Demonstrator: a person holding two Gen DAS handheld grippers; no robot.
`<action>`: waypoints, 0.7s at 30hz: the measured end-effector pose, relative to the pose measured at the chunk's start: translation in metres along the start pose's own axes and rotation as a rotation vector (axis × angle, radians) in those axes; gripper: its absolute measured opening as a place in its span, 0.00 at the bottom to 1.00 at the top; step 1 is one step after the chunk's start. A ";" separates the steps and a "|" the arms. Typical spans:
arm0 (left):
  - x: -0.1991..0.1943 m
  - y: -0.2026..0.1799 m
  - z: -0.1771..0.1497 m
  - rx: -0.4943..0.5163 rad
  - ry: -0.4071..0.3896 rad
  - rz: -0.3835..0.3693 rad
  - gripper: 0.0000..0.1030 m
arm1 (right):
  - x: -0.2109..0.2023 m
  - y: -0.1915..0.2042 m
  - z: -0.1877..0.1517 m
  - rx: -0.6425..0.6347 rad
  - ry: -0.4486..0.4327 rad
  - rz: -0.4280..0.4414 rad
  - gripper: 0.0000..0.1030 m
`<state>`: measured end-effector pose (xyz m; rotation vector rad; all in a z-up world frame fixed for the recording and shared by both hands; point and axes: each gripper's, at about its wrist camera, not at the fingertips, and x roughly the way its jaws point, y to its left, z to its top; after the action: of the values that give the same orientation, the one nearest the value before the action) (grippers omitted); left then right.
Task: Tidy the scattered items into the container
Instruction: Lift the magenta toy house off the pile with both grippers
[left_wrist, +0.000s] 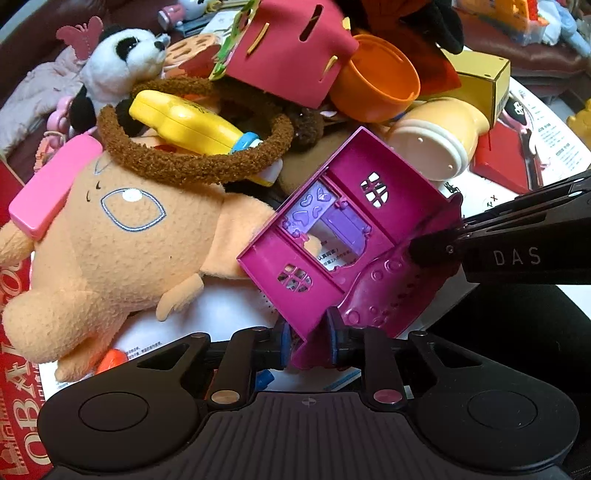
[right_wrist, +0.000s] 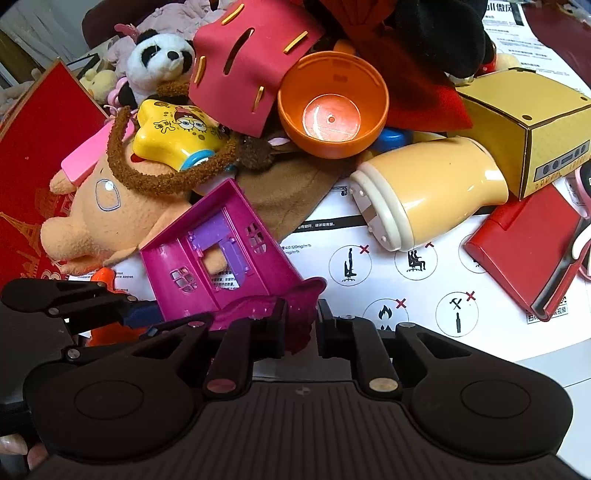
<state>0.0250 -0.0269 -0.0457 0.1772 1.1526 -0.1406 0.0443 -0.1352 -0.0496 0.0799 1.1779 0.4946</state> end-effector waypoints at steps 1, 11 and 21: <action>-0.001 -0.001 0.000 0.001 -0.001 -0.001 0.15 | -0.001 0.000 0.000 0.002 0.000 0.001 0.17; -0.026 -0.007 0.006 0.032 -0.025 0.002 0.13 | -0.020 -0.002 0.007 0.022 -0.032 0.007 0.17; -0.034 -0.004 0.007 0.028 -0.045 0.019 0.14 | -0.031 0.004 0.010 0.008 -0.060 0.013 0.17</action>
<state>0.0168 -0.0314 -0.0118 0.2084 1.1039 -0.1435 0.0430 -0.1421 -0.0179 0.1083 1.1217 0.4956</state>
